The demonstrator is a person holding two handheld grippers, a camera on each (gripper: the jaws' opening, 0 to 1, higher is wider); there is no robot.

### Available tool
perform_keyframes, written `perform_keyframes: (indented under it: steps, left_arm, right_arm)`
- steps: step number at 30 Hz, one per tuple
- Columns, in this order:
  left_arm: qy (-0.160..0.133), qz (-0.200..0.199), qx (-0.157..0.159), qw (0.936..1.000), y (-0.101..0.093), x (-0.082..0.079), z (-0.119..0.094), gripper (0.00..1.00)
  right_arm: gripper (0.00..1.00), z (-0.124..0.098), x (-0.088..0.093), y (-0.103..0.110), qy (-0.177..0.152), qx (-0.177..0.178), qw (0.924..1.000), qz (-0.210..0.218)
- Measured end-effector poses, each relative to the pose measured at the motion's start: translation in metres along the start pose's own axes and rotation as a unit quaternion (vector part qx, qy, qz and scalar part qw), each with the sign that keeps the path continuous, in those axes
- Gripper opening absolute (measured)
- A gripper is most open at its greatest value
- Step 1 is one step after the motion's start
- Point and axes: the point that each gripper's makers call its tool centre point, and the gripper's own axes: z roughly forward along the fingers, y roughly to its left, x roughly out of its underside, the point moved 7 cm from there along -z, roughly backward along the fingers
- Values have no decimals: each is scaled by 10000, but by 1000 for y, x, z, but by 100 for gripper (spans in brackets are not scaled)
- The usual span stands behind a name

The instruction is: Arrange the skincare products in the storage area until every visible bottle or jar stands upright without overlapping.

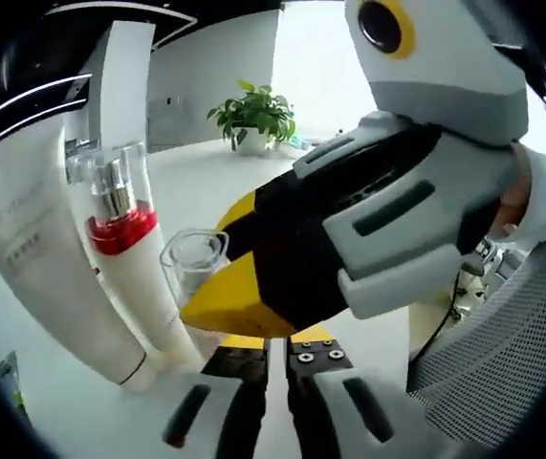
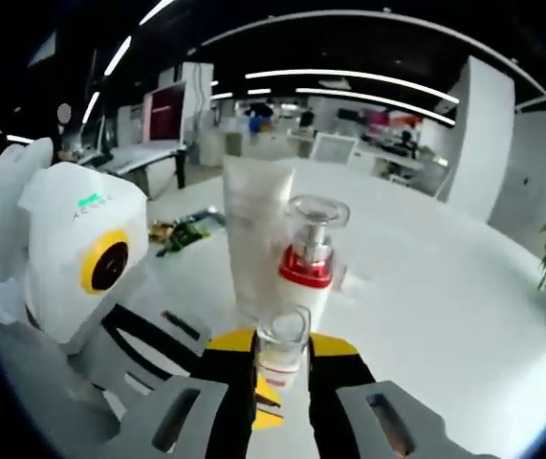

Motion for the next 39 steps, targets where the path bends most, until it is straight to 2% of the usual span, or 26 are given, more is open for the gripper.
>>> perform_keyframes:
  steps: [5,28,39]
  left_arm:
    - [141,-76,-113,9998,6,6,-1,3]
    - [319,-94,-266,9991,11,12,-4,4]
    - [402,-101,-321,9986,14,16,-4,4]
  right_arm:
    - [17,0,2,-1,37,-5,10000,3]
    - [12,5,9,0,178,-124,9997,128]
    - [12,11,19,2,362,-228,9989,175]
